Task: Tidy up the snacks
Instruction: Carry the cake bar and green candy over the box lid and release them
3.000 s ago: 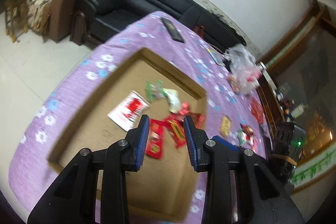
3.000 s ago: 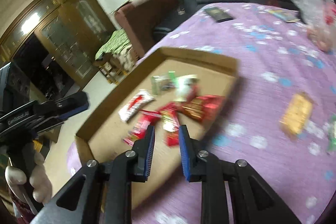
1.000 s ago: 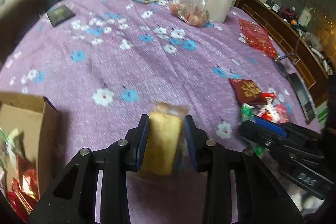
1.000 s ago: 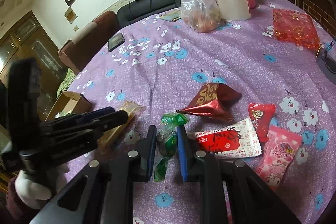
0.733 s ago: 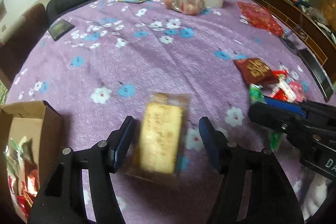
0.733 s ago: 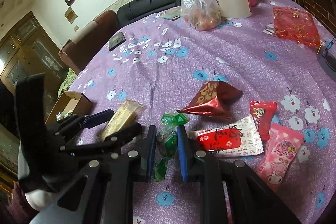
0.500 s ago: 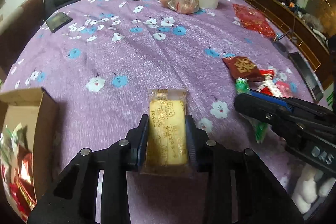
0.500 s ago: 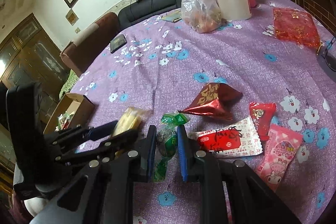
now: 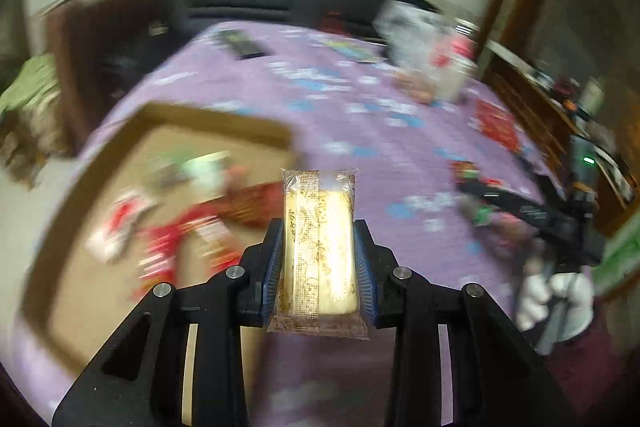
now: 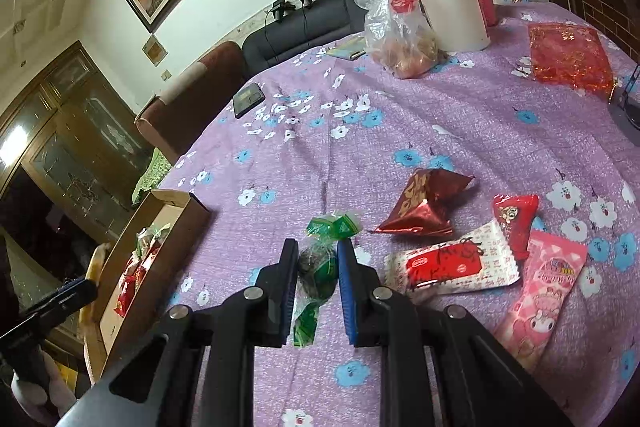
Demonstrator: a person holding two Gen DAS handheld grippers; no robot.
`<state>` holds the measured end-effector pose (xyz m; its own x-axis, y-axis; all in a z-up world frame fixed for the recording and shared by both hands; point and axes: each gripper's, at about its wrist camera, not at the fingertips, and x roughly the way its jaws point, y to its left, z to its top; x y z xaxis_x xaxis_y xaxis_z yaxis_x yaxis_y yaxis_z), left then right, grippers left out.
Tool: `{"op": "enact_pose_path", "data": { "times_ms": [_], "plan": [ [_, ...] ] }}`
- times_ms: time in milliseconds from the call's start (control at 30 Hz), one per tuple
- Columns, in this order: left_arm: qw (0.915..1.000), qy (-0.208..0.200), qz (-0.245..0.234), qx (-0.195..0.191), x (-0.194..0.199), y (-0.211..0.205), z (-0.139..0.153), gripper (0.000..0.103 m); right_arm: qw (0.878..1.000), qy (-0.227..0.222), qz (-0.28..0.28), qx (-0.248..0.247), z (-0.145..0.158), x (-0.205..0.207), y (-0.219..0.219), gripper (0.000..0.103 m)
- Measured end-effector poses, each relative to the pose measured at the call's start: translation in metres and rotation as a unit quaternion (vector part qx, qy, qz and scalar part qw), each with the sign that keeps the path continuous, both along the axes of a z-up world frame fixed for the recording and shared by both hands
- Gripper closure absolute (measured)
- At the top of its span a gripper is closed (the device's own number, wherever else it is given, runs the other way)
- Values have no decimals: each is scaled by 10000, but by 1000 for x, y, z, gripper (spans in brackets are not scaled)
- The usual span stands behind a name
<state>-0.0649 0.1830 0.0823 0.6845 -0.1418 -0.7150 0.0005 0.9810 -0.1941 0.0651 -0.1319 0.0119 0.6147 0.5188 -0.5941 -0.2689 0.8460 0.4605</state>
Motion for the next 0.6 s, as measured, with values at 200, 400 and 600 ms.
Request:
{"op": "enact_pose_path", "data": {
  "times_ms": [200, 400, 600],
  "plan": [
    [9949, 278, 961, -93, -25, 84, -28, 70, 9992, -5, 358, -160, 11, -24, 39, 81],
    [9884, 510, 1405, -259, -26, 128, -52, 69, 9922, 53, 1218, -250, 28, -48, 119, 81],
    [9863, 414, 1392, -777, -36, 146, -52, 69, 9791, 13, 1965, -535, 33, -67, 200, 81]
  ]
}}
